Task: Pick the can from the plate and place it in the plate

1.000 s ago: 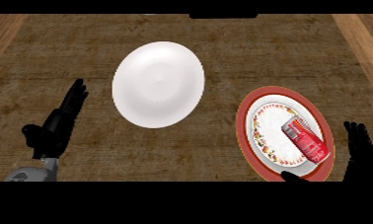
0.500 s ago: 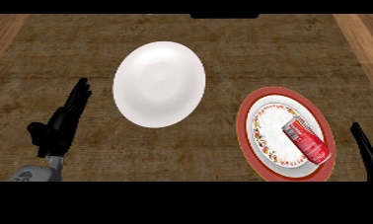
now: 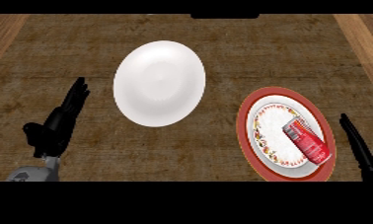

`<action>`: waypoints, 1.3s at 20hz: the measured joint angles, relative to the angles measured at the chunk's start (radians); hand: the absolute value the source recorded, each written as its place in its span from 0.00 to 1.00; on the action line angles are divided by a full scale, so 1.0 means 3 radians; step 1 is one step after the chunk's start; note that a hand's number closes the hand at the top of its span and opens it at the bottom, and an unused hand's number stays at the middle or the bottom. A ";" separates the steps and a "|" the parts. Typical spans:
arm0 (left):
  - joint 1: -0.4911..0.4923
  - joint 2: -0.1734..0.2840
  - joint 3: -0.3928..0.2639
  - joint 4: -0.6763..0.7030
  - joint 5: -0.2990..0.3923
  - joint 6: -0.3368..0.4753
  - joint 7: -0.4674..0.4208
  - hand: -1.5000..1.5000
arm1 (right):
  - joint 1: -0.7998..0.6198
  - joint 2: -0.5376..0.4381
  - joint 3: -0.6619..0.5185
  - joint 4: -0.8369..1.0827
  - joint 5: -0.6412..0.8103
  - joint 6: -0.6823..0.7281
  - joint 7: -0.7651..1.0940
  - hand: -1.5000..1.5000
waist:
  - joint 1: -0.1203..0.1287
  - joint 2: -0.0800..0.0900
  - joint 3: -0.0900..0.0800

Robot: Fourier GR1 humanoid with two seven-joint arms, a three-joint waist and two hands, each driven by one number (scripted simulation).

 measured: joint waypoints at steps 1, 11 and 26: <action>-0.0025 -0.0020 0.0003 -0.0019 -0.0020 0.0029 0.0044 0.50 | -0.0025 -0.0011 -0.0004 0.0056 0.0063 0.0008 0.0042 0.00 | 0.0001 0.0000 0.0000; 0.0024 -0.0138 0.0182 -0.0067 -0.0188 -0.0125 0.0083 0.50 | -0.0535 0.0129 -0.0040 0.0417 0.0428 0.0269 0.0408 0.00 | 0.0005 0.0000 0.0002; -0.0002 -0.0315 0.0435 -0.0069 -0.0409 -0.0327 0.0158 0.50 | -0.1238 0.0372 -0.0103 0.1331 0.0868 0.0305 0.0277 1.00 | 0.0002 -0.0005 -0.0006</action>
